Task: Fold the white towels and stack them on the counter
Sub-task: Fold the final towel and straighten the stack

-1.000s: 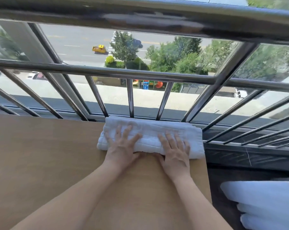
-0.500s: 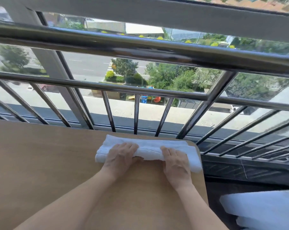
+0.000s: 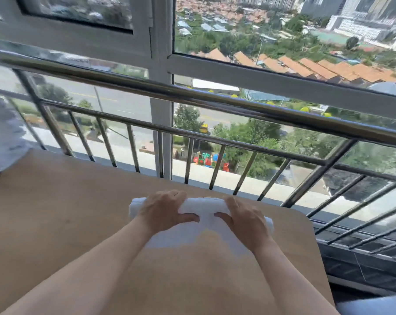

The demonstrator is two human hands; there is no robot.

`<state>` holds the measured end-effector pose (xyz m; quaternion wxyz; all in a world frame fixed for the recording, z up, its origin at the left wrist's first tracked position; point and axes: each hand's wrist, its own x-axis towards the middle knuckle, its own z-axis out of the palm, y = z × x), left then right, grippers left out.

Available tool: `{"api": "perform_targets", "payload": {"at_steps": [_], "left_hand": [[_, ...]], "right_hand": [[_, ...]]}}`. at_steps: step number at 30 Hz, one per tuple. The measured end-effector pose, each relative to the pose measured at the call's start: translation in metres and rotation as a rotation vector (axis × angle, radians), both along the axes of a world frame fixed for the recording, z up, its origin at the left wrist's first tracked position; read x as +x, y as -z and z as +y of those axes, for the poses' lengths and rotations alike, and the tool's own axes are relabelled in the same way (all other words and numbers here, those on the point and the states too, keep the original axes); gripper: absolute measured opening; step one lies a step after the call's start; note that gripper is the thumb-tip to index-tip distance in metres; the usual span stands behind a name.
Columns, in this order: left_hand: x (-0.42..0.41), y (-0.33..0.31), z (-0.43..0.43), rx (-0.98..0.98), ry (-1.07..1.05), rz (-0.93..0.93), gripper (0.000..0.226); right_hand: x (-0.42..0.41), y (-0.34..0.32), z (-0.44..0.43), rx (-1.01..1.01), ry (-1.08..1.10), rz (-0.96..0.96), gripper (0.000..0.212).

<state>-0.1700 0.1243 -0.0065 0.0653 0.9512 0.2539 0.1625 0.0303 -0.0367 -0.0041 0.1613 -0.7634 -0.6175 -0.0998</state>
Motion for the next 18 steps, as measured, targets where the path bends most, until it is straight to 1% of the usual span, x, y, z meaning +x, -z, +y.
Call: {"api": "perform_targets", "payload": {"at_steps": [2,4,8,10,12,14,18], "left_hand": [[-0.052,-0.012,0.012,0.012,-0.017,-0.015,0.07],[-0.105,-0.021,0.023,0.065,-0.054,-0.034,0.069],[-0.207,-0.033,0.045,0.083,-0.236,-0.035,0.081],[-0.254,-0.037,0.057,0.07,-0.321,-0.002,0.078],[-0.297,-0.042,0.071,0.033,-0.383,-0.009,0.072],[-0.332,-0.049,0.083,0.02,-0.462,-0.018,0.072],[-0.39,-0.068,0.109,0.021,-0.543,-0.086,0.068]], "right_hand": [[-0.046,-0.016,0.014,0.033,-0.038,-0.049,0.051],[-0.092,-0.03,0.031,0.061,-0.092,-0.112,0.047],[-0.179,-0.055,0.071,0.107,-0.153,-0.23,0.041],[-0.219,-0.067,0.09,0.143,-0.193,-0.238,0.043],[-0.253,-0.078,0.11,0.203,-0.255,-0.251,0.044],[-0.283,-0.089,0.131,0.232,-0.303,-0.245,0.047],[-0.335,-0.105,0.177,0.238,-0.352,-0.21,0.056]]}}
